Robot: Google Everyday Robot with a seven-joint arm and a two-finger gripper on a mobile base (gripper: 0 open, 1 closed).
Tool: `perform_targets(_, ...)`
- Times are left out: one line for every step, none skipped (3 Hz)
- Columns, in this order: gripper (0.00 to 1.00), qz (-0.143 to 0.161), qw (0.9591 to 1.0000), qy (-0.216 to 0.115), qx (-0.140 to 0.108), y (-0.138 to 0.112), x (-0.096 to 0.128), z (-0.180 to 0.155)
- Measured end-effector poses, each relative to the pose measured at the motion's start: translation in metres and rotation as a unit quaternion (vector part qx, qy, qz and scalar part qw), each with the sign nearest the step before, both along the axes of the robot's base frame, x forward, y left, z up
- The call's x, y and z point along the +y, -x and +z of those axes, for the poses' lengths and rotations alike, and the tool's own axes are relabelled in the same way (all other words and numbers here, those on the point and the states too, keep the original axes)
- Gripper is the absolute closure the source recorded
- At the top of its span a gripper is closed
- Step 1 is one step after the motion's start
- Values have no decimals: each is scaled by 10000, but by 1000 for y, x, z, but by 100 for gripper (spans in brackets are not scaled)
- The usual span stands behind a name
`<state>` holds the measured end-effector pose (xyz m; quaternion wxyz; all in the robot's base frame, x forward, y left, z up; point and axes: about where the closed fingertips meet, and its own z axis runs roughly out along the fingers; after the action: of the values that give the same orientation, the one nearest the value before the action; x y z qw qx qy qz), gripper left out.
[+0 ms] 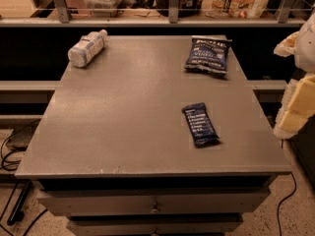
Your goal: Move blue chip bag near blue plastic bottle
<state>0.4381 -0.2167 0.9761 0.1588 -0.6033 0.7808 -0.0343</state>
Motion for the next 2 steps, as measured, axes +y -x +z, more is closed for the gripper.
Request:
perform_targets(0,0,10000,0,0,0,0,0)
perform_targets(0,0,10000,-1,-1,0,0,0)
